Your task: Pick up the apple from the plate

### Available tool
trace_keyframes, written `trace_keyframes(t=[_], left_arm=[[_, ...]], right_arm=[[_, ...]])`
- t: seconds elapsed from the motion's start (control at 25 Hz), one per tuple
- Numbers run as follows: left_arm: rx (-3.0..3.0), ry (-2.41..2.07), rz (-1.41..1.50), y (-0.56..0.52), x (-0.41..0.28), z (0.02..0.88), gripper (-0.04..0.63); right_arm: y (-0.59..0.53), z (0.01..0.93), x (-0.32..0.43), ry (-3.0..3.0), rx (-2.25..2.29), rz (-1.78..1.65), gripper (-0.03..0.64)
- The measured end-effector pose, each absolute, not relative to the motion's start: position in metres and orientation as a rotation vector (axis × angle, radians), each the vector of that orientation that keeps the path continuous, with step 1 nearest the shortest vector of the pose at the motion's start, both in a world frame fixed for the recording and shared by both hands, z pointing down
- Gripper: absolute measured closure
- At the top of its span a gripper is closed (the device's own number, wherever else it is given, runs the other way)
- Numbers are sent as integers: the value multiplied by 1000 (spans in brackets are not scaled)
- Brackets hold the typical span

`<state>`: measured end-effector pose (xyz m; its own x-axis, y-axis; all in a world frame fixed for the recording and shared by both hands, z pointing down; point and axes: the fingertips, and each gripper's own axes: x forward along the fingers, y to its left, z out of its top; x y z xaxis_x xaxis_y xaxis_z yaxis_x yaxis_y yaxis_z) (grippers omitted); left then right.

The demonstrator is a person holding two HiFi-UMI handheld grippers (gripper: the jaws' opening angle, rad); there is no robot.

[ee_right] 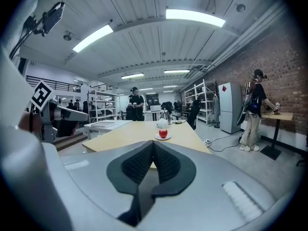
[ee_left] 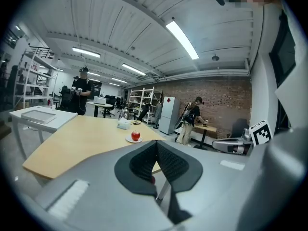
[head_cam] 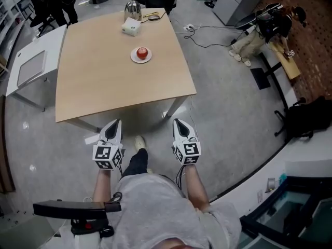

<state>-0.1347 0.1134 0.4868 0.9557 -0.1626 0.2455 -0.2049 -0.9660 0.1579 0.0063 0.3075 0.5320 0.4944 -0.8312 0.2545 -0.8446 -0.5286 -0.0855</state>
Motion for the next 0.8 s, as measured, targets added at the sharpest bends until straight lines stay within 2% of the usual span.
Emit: trace_keyframes(t=[0.52,0.8], left_arm=[[2914,-257,373,41,-52,492,575],[2921,-287,363,12,-32,489,575]], right_arm=[[227,533,84,-1518,2651,418,611],[193,525,112,-1545,2652,378,611]])
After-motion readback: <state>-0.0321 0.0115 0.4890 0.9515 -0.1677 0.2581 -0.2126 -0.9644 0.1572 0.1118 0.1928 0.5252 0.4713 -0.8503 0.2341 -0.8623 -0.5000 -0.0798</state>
